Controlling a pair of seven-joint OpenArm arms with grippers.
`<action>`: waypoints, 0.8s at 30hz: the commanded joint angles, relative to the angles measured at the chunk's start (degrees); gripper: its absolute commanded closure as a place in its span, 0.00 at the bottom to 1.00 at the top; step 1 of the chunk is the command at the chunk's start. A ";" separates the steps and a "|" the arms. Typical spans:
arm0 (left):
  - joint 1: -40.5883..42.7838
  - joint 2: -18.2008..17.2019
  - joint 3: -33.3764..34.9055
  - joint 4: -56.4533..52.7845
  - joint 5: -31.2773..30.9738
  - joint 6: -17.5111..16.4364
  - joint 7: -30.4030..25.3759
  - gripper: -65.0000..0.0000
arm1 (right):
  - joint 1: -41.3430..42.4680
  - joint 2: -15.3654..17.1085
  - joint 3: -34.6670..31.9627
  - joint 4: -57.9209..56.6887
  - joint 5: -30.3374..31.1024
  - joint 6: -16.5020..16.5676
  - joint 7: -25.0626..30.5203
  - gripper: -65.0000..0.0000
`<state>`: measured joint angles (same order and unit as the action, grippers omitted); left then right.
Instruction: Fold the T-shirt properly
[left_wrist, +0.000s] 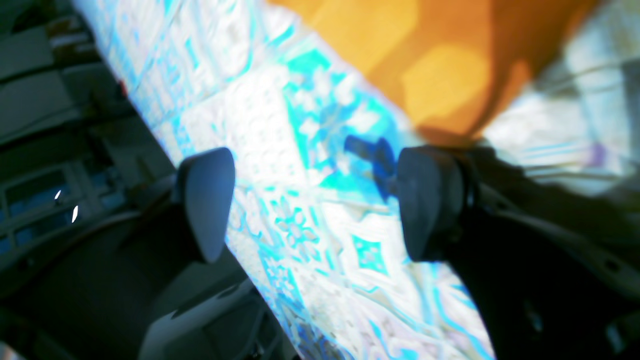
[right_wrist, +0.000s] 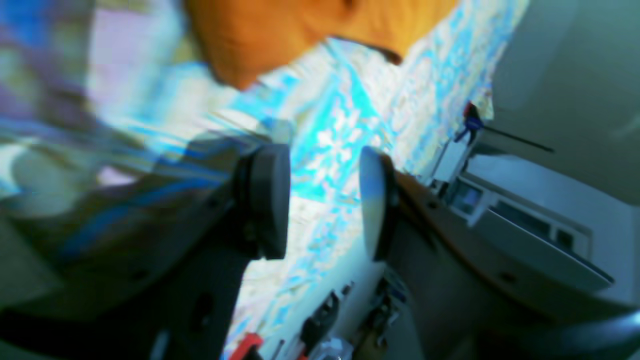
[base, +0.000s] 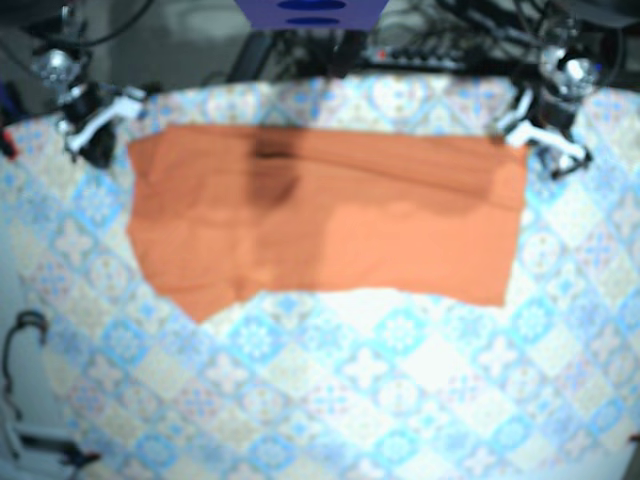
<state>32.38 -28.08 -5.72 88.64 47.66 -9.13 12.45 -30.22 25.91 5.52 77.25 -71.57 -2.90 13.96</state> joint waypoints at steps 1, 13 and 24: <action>0.81 -0.98 -0.48 1.86 0.03 1.17 -0.01 0.23 | -1.04 1.21 0.50 1.03 0.49 -1.10 -0.20 0.65; 5.29 -0.80 -0.66 2.83 0.03 1.17 0.08 0.23 | -4.73 0.86 -0.02 1.21 0.58 -1.19 -0.20 0.65; 5.29 -0.72 -0.66 2.83 0.03 1.17 0.08 0.23 | -4.46 -1.43 -3.01 3.23 0.23 -1.19 -0.20 0.65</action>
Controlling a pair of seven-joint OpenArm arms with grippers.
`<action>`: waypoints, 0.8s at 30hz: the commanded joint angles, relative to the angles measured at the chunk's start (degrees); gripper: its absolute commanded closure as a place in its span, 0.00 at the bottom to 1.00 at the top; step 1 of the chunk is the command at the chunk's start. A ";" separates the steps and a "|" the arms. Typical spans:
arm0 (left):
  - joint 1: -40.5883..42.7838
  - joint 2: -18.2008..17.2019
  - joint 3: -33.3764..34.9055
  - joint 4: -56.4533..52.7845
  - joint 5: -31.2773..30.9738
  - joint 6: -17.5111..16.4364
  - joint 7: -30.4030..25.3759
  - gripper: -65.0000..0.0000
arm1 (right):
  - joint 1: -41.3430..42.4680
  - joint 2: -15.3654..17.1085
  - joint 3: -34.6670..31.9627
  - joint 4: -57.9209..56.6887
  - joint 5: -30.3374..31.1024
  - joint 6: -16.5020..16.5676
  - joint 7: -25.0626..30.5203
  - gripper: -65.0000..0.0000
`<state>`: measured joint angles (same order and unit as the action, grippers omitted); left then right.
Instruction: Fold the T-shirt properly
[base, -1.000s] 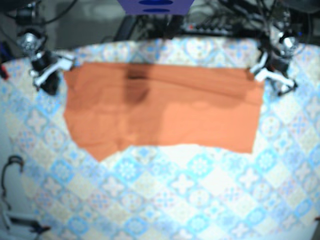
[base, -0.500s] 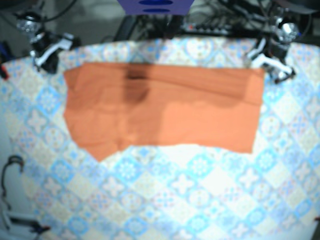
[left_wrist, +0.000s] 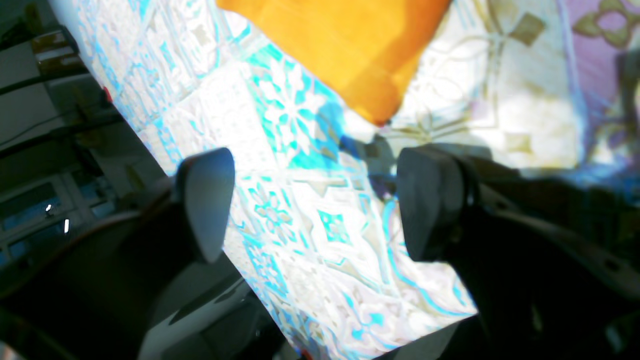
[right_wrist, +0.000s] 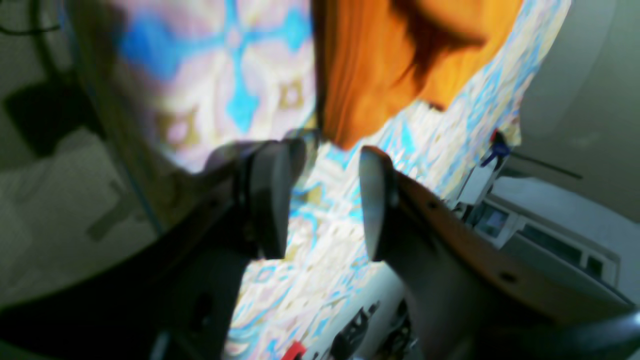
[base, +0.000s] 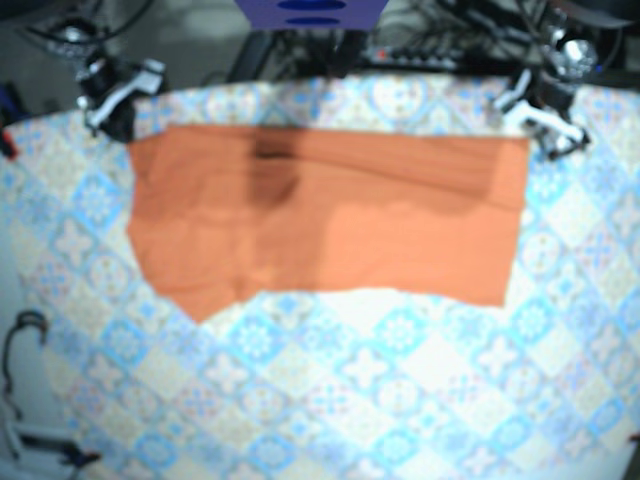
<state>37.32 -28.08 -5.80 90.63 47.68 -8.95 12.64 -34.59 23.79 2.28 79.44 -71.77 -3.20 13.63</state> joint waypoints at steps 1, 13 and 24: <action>0.35 -0.72 -0.57 0.84 0.01 0.99 -0.12 0.23 | -0.09 0.52 -0.13 1.40 0.43 -0.89 -0.05 0.65; 0.35 -0.72 -0.57 0.84 0.01 0.99 -0.12 0.23 | 1.31 0.52 -0.66 1.22 0.34 -0.89 -0.13 0.65; 0.35 -0.72 -0.48 0.84 0.01 0.99 -0.12 0.23 | 3.07 -0.71 -1.98 1.04 0.34 -0.89 -0.13 0.65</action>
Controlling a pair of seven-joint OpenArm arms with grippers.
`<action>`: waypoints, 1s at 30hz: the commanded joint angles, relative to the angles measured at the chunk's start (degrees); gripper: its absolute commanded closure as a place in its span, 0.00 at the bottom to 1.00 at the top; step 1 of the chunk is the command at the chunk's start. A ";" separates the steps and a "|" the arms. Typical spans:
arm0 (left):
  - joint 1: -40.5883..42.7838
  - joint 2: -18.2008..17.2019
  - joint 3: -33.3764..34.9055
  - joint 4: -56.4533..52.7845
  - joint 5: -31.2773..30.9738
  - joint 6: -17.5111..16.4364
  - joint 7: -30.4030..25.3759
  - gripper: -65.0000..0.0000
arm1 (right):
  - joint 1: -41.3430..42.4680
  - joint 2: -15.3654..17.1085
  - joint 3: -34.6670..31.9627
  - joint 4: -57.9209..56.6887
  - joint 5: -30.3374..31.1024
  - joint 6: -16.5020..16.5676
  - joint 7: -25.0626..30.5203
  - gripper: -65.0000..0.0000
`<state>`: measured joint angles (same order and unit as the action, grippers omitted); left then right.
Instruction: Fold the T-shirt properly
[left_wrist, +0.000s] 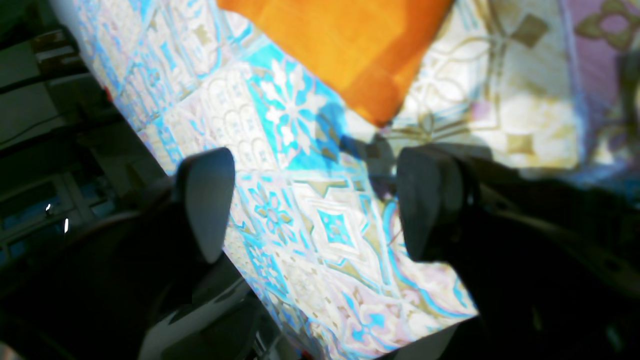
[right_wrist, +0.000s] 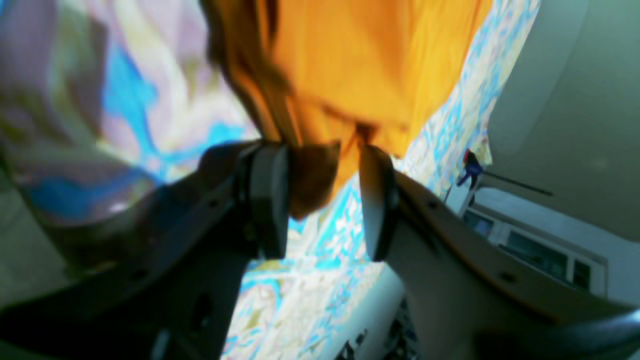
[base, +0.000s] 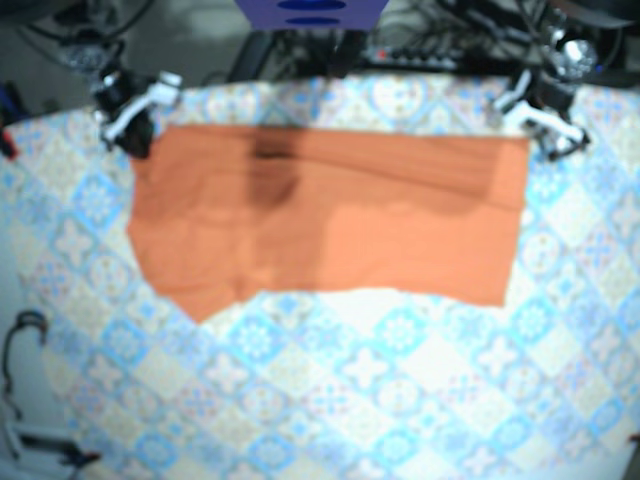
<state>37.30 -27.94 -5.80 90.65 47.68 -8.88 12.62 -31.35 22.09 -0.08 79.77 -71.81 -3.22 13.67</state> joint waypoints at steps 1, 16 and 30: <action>0.37 -0.85 -0.48 0.82 0.01 0.93 -0.09 0.23 | -0.25 0.99 0.38 0.63 0.38 -0.86 -0.18 0.65; 1.87 -0.94 -0.31 0.73 0.28 0.93 -0.09 0.23 | -0.25 0.99 -1.11 0.45 0.38 -0.86 -0.26 0.96; -1.21 -0.94 4.26 0.38 2.03 0.67 -0.01 0.23 | -0.25 0.90 -1.11 0.45 0.38 -0.86 -0.26 1.00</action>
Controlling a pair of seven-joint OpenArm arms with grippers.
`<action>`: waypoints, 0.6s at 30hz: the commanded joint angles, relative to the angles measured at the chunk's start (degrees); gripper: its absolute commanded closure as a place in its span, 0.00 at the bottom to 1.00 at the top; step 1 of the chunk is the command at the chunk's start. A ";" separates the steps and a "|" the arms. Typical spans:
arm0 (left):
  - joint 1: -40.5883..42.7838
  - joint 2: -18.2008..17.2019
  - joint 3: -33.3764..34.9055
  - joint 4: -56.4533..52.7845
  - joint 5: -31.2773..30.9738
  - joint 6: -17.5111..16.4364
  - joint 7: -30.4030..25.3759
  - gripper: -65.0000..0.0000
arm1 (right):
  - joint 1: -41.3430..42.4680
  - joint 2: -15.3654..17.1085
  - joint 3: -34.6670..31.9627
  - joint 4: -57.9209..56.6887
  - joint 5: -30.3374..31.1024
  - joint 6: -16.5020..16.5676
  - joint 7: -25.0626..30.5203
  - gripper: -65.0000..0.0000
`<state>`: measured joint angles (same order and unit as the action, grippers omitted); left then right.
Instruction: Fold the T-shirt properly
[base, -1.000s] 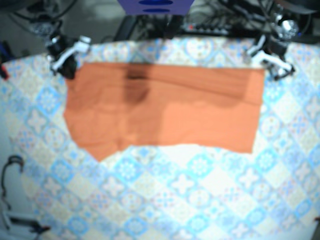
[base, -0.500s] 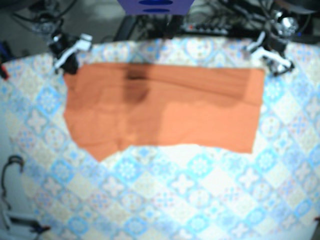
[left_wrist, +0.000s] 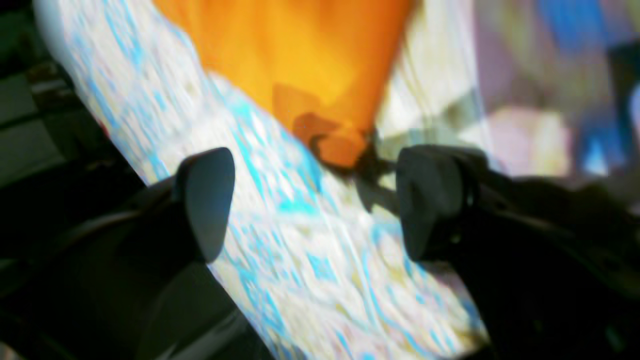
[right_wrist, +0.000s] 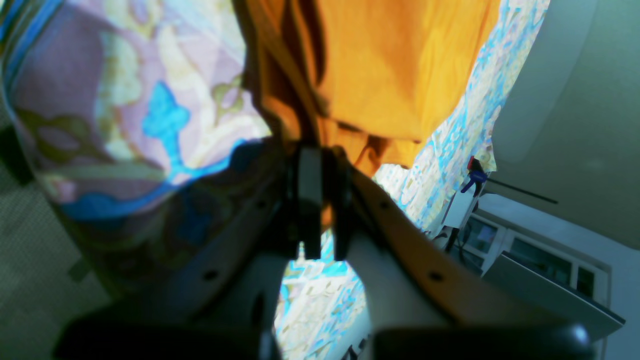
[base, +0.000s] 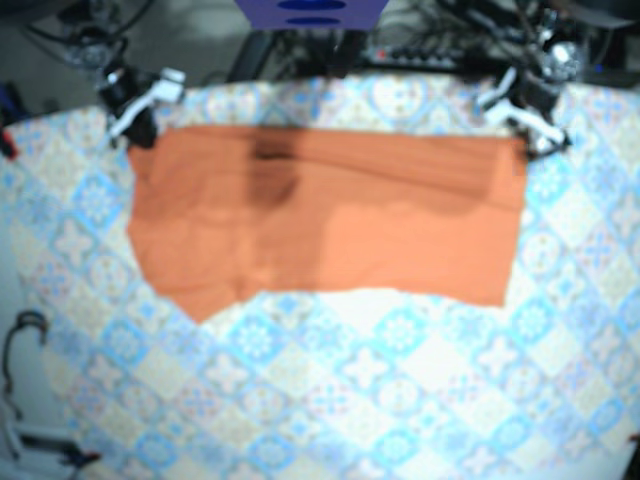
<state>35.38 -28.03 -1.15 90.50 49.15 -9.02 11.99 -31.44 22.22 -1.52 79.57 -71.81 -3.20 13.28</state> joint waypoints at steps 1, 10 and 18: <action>0.62 -0.76 -0.13 0.53 1.27 0.80 0.63 0.23 | -0.16 0.77 0.33 0.65 0.38 -0.89 0.13 1.00; -3.24 -0.76 2.51 -3.86 2.68 0.80 0.71 0.24 | -0.16 0.77 0.33 0.65 0.38 -0.89 0.13 1.00; -3.77 -0.85 2.51 -7.03 2.59 0.80 0.71 0.24 | -0.16 0.77 0.33 0.65 0.38 -0.89 0.13 1.00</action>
<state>31.48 -28.25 1.56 84.49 51.40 -5.80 9.82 -31.42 22.20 -1.52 79.53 -71.79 -3.20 13.28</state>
